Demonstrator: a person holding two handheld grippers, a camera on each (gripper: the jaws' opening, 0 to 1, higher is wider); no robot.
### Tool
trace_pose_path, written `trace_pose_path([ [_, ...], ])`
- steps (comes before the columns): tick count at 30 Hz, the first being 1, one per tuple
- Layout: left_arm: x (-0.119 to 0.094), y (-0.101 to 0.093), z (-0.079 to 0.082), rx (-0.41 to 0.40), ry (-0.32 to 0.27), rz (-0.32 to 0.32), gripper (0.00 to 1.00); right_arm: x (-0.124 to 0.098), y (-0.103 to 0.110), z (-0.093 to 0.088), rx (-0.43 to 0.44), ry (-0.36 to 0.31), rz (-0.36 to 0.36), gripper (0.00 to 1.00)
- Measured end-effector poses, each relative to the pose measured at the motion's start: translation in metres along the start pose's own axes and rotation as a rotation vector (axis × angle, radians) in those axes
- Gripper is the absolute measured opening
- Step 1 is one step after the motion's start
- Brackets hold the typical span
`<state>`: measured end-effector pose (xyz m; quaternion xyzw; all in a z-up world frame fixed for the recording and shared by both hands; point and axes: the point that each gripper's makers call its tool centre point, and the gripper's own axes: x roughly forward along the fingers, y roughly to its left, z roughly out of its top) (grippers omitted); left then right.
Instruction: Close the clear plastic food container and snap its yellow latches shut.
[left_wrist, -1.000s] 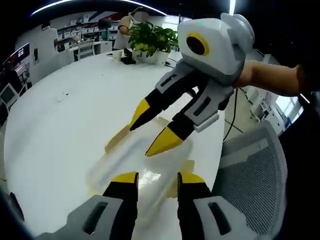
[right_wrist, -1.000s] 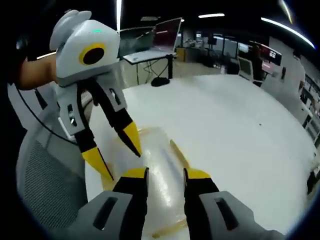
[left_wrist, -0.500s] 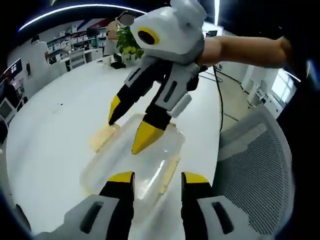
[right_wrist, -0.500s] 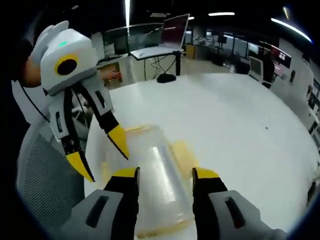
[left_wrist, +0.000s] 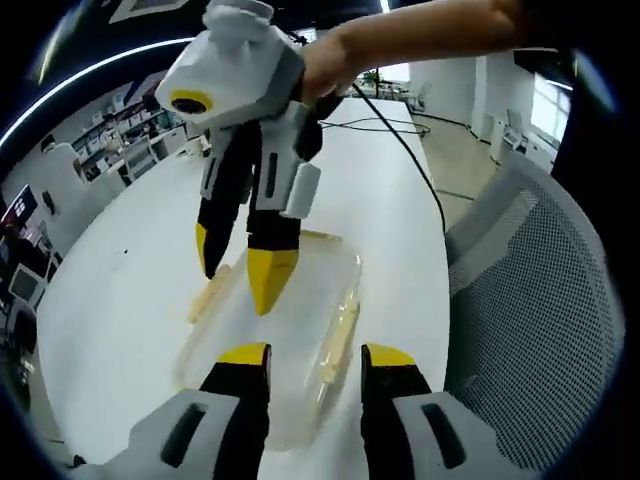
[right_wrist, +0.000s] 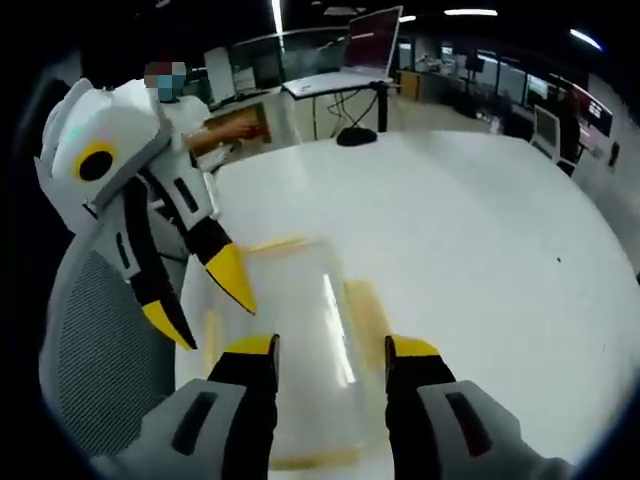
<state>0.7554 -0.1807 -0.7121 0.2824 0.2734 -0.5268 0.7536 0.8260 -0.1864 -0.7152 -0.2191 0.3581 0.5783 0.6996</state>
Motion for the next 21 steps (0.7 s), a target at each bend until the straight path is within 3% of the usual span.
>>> trace_pose_path([
  [12,0.0078,0.0021,0.0033,0.143,0.007,0.03,0.29,0.0048,0.0017,0.0023,-0.03,0.082,0.11,0.37],
  [21,0.01,0.0036,0.0036,0.19,0.009,0.038,0.29,0.0101,0.0021,0.0012,-0.013,0.134,0.183,0.37],
])
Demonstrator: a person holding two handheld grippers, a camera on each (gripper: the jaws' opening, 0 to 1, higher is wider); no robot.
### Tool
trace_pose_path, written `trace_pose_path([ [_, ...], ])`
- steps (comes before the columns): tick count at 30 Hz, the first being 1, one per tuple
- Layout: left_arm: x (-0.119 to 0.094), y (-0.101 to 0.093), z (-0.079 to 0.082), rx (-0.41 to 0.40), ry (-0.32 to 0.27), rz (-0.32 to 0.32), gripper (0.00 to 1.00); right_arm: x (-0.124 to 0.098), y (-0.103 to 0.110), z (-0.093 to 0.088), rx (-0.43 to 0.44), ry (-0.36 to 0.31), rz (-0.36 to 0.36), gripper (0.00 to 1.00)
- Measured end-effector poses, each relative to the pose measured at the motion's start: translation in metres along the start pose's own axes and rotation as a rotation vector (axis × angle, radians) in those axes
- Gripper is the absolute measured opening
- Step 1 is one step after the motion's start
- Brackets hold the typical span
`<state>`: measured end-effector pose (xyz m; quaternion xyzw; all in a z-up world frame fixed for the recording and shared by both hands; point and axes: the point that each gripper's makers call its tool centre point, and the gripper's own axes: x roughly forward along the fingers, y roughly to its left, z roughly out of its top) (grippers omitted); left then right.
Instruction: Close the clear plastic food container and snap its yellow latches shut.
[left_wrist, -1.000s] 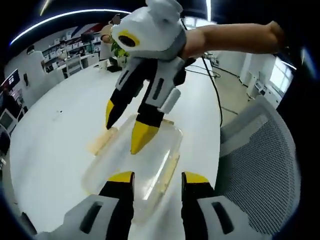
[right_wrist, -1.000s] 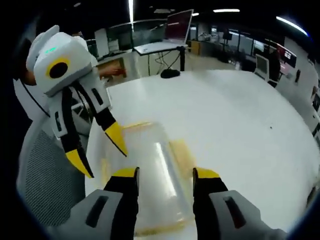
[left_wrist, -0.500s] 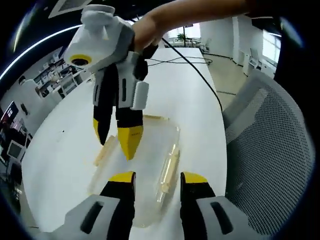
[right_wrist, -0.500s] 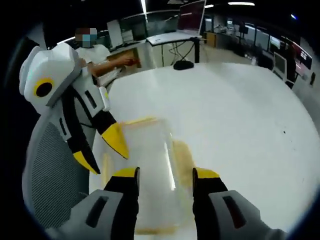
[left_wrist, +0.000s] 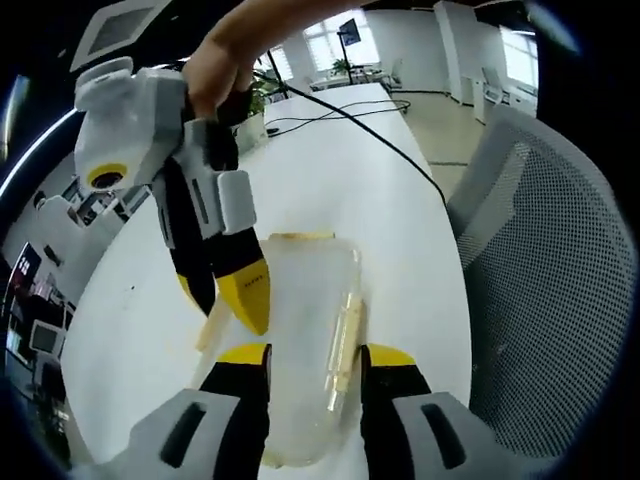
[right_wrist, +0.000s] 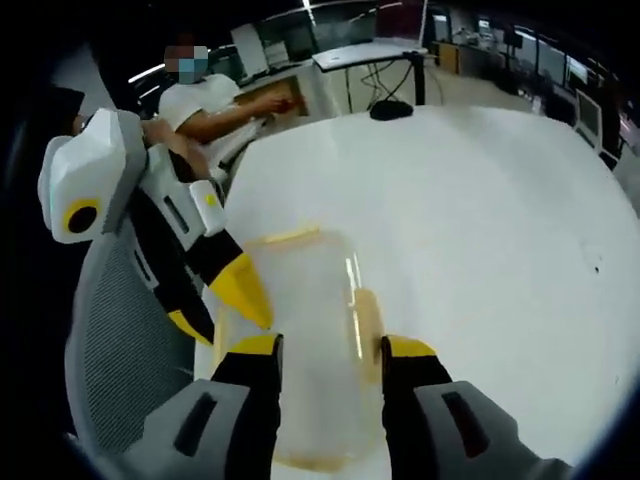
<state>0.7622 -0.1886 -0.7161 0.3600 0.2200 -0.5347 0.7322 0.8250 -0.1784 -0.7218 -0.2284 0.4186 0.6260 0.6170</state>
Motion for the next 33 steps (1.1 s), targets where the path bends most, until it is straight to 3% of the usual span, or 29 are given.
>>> trace_pose_path([
  [11,0.0014,-0.0011,-0.0011,0.075,0.009,0.02,0.29,0.0027,0.0038,0.0005,-0.032,0.071,0.044,0.37],
  [17,0.0015,0.0001,-0.0013,0.068,-0.007,0.039,0.28,0.0044,0.0044,-0.0005,-0.024,0.091,0.06,0.35],
  [20,0.0023,0.0012,-0.0016,0.066,-0.002,0.038,0.26,0.0058,0.0054,-0.0001,-0.037,0.14,0.071,0.33],
  [21,0.0018,0.0044,-0.0024,0.091,0.009,0.063,0.25,0.0061,0.0085,-0.0008,-0.026,0.152,0.091,0.31],
  [22,0.0049,-0.0038,-0.0037,0.047,0.005,0.031,0.24,0.0074,0.0099,-0.001,-0.05,0.161,0.123,0.3],
  [24,0.0062,-0.0024,0.0004,0.075,-0.01,-0.003,0.24,0.0103,0.0081,-0.0012,-0.082,0.185,0.111,0.29],
  [33,0.0021,-0.0028,-0.0003,0.078,-0.014,0.016,0.25,0.0088,0.0064,-0.0019,-0.057,0.184,0.098,0.31],
])
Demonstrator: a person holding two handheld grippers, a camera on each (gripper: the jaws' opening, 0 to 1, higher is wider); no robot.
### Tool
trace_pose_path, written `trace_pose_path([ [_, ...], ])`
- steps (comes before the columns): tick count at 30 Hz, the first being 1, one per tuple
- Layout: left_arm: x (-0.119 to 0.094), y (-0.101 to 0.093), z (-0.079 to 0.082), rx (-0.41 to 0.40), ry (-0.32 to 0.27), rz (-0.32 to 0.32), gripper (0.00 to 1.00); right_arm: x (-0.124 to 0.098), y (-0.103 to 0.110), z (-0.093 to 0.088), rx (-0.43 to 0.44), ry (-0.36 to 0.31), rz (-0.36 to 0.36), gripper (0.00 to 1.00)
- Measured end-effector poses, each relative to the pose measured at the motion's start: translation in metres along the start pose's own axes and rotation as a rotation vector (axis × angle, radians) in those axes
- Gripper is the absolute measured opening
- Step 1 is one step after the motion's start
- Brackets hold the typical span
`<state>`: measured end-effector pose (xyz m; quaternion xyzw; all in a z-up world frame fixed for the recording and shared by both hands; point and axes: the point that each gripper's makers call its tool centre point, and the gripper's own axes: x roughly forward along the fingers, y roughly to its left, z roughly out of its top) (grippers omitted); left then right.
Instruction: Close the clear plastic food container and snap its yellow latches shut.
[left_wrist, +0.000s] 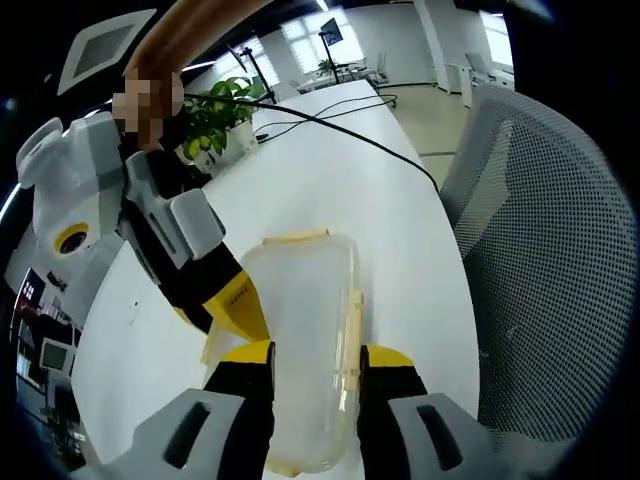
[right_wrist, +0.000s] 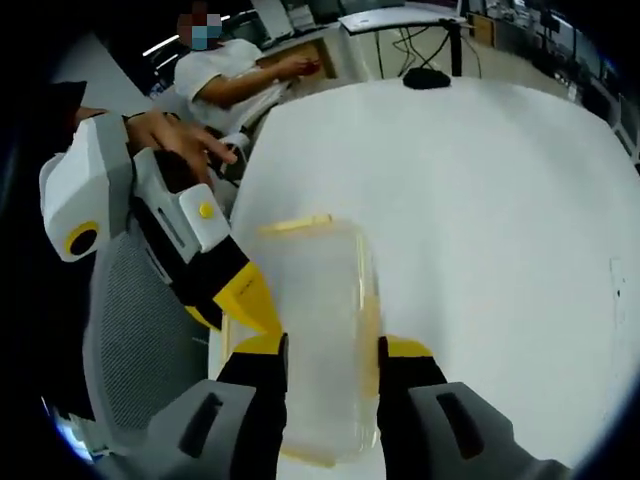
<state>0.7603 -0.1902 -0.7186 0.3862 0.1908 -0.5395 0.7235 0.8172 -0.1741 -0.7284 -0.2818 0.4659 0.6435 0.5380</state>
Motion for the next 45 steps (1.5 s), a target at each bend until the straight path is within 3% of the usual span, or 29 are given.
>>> trace_pose_path([
  [24,-0.002,-0.001,0.003,-0.027,-0.017,0.011,0.28,-0.005,0.006,0.001,0.008,-0.068,-0.054,0.33],
  [32,-0.006,0.001,0.0,-0.093,-0.012,0.023,0.29,-0.011,0.004,0.005,0.002,-0.097,-0.106,0.28],
  [45,-0.022,0.008,-0.009,-0.238,-0.03,0.072,0.35,-0.029,0.007,0.002,-0.029,-0.154,-0.188,0.34],
])
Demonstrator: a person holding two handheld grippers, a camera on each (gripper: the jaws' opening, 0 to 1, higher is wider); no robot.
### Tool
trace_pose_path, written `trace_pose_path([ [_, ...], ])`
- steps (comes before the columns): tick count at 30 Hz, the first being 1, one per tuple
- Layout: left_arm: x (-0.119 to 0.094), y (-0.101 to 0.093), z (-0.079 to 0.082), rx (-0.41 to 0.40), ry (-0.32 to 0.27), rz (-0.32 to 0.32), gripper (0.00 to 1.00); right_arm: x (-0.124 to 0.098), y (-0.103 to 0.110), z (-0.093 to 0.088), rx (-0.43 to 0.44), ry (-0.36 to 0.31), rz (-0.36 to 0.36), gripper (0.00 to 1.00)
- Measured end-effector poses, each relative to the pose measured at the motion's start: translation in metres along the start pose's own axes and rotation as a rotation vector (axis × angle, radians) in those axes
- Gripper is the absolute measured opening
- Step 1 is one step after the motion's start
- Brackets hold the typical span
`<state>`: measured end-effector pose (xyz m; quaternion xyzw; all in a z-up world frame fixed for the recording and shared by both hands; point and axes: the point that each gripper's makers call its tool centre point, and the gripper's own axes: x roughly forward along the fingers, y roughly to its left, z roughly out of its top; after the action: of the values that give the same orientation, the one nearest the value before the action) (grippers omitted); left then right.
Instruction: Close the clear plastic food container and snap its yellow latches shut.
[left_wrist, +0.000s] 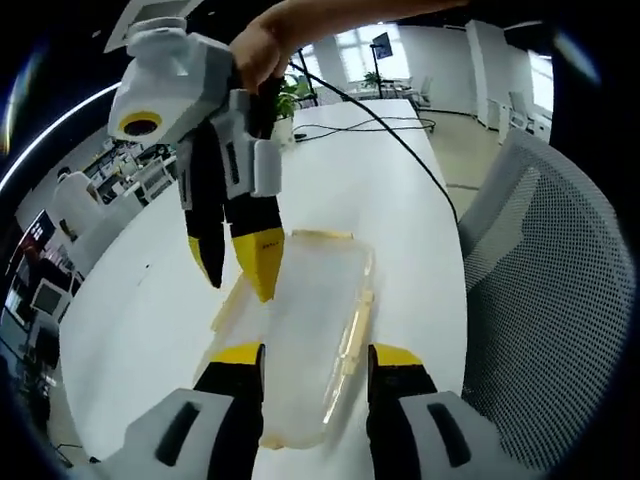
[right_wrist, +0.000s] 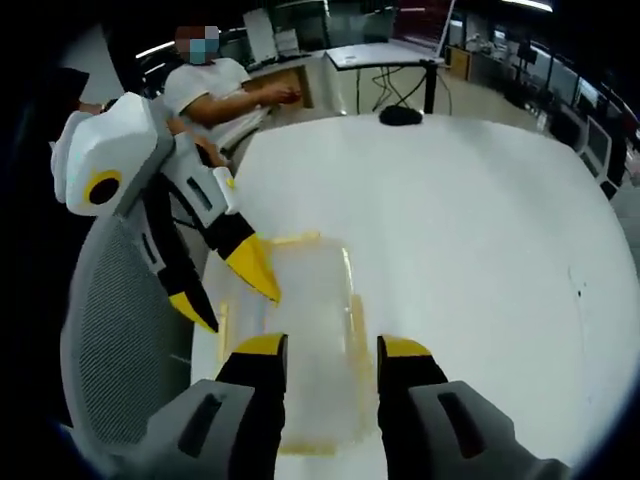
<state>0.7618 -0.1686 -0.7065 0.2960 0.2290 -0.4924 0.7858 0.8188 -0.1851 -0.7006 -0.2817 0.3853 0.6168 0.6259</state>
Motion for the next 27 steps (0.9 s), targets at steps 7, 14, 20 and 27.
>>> trace_pose_path([
  [7,-0.011,0.014,0.001,-0.121,-0.034,0.046,0.41,-0.016,0.002,-0.006,-0.002,-0.038,-0.061,0.37],
  [14,-0.021,0.028,-0.008,-0.204,-0.036,0.075,0.49,-0.028,0.008,-0.013,0.018,-0.08,-0.118,0.41],
  [20,-0.029,0.032,-0.018,-0.246,-0.028,0.084,0.55,-0.036,0.017,-0.023,0.046,-0.114,-0.167,0.43],
  [27,-0.032,0.032,-0.023,-0.269,-0.028,0.09,0.58,-0.044,0.027,-0.033,0.069,-0.143,-0.23,0.45],
])
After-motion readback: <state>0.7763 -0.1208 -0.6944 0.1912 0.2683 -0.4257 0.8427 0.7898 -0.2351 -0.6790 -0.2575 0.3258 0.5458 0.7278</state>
